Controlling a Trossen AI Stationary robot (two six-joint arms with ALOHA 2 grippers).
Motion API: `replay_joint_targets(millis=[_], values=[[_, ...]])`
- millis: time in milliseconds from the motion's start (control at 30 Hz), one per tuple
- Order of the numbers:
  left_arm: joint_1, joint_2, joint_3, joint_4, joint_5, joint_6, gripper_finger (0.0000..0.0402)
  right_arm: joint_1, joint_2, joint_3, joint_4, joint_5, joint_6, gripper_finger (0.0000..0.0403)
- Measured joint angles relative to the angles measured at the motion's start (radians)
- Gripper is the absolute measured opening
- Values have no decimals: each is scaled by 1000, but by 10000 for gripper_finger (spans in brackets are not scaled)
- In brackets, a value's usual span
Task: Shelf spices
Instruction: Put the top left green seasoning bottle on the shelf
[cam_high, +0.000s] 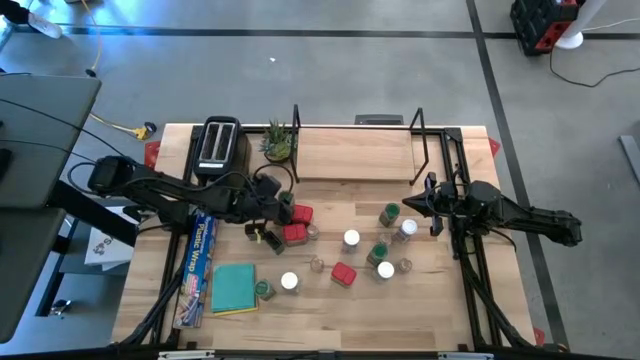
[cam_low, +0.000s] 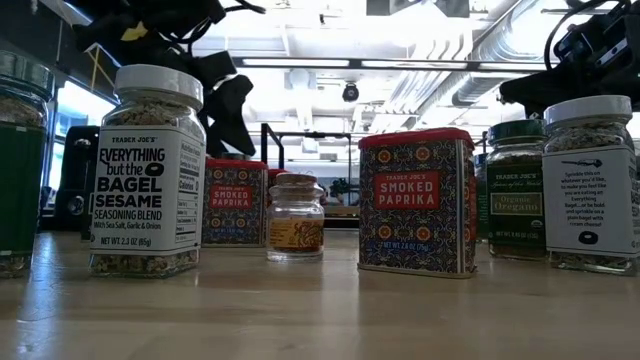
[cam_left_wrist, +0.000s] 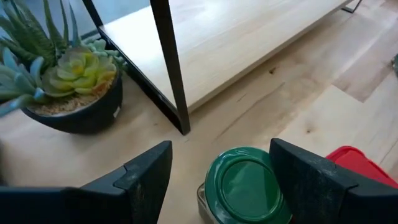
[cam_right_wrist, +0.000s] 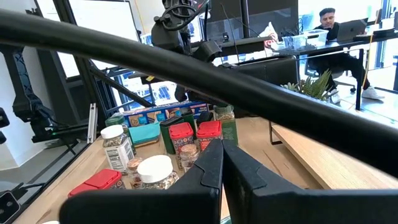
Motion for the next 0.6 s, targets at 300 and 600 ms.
replay_joint_targets(millis=[300, 600], values=[[3, -59, -4, -18, -54, 214, 266, 0, 0, 0, 0, 0, 0, 0], [-29, -221, -3, -50, -44, 242, 266, 0, 0, 0, 0, 0, 0, 0]])
